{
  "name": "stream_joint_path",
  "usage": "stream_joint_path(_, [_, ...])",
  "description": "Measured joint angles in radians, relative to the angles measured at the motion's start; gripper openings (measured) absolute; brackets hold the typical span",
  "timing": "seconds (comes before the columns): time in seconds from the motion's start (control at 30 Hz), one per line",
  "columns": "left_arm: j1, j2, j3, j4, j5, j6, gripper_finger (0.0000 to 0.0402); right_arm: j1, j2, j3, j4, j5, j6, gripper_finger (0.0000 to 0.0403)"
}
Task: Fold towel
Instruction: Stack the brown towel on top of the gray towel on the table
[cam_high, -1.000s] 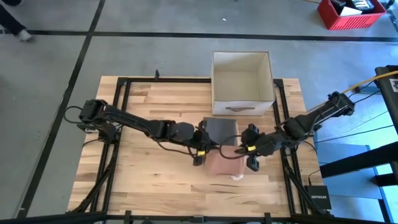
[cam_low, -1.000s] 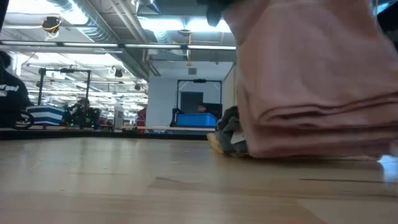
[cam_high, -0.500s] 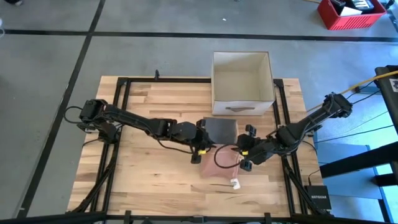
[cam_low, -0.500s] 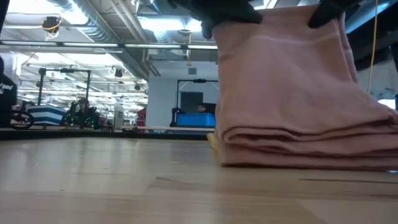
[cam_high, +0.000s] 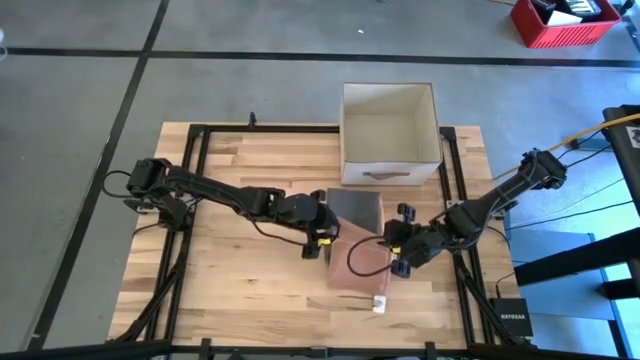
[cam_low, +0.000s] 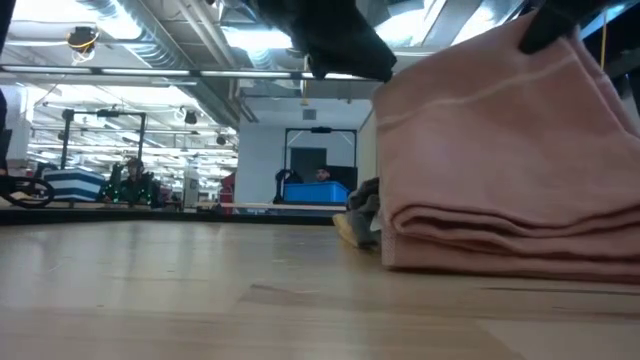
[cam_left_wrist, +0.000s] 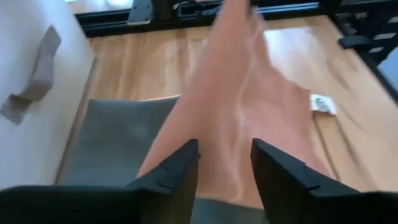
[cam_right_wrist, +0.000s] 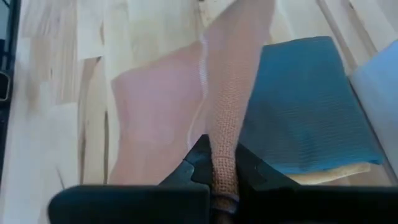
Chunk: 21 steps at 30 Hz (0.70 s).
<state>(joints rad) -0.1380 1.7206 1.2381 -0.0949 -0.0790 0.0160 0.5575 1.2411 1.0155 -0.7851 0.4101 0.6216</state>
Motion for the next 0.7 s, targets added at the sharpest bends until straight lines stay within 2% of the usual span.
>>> stream_joint_path(0.13, [0.025, 0.0, 0.0, -0.019, -0.004, 0.04, 0.0152, 0.0, 0.0, 0.001, 0.002, 0.0, -0.001, 0.0018])
stream_joint_path(0.43, [0.063, -0.015, 0.002, 0.027, 0.0, 0.074, 0.0155, 0.0, 0.0, 0.002, 0.008, 0.001, 0.0, 0.0018])
stream_joint_path(0.47, [0.07, -0.01, 0.002, 0.02, 0.026, 0.074, 0.0155, 0.0, 0.0, 0.002, 0.007, 0.001, 0.0, 0.0018])
stream_joint_path(0.6, [0.106, 0.018, 0.002, 0.016, 0.243, 0.03, 0.0155, 0.0, 0.0, 0.002, 0.007, 0.001, 0.0, 0.0018])
stream_joint_path(0.7, [0.123, 0.038, 0.002, 0.01, 0.249, 0.025, 0.0155, -0.001, 0.0, 0.002, 0.01, 0.001, 0.001, 0.0018])
